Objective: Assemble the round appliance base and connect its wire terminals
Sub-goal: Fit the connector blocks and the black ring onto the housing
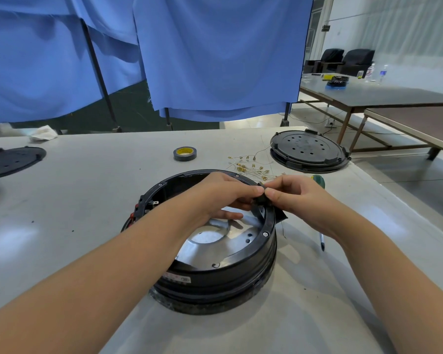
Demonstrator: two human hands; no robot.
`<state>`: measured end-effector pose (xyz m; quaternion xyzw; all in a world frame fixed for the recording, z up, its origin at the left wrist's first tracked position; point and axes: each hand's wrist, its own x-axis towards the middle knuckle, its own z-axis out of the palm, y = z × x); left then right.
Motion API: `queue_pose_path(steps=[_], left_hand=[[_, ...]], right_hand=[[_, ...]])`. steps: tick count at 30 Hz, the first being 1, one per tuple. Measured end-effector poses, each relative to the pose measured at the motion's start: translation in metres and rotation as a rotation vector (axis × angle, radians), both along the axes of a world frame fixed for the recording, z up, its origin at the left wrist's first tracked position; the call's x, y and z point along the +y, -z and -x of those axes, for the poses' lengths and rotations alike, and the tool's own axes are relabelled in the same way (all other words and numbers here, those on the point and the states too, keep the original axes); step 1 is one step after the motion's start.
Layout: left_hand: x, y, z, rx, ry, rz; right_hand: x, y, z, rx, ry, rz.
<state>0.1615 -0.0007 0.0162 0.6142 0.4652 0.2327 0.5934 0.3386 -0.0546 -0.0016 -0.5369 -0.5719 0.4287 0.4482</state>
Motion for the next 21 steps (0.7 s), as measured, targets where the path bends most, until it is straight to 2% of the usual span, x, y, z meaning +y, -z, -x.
queue_pose_path(steps=[9, 21], left_hand=[[0.0011, 0.0022, -0.0014, 0.016, -0.024, 0.026], [-0.0003, 0.0001, -0.0040, -0.014, 0.015, 0.246]], right_hand=[[-0.0022, 0.0031, 0.0028, 0.052, 0.033, -0.030], [0.0050, 0.0060, 0.0022, 0.071, -0.007, 0.014]])
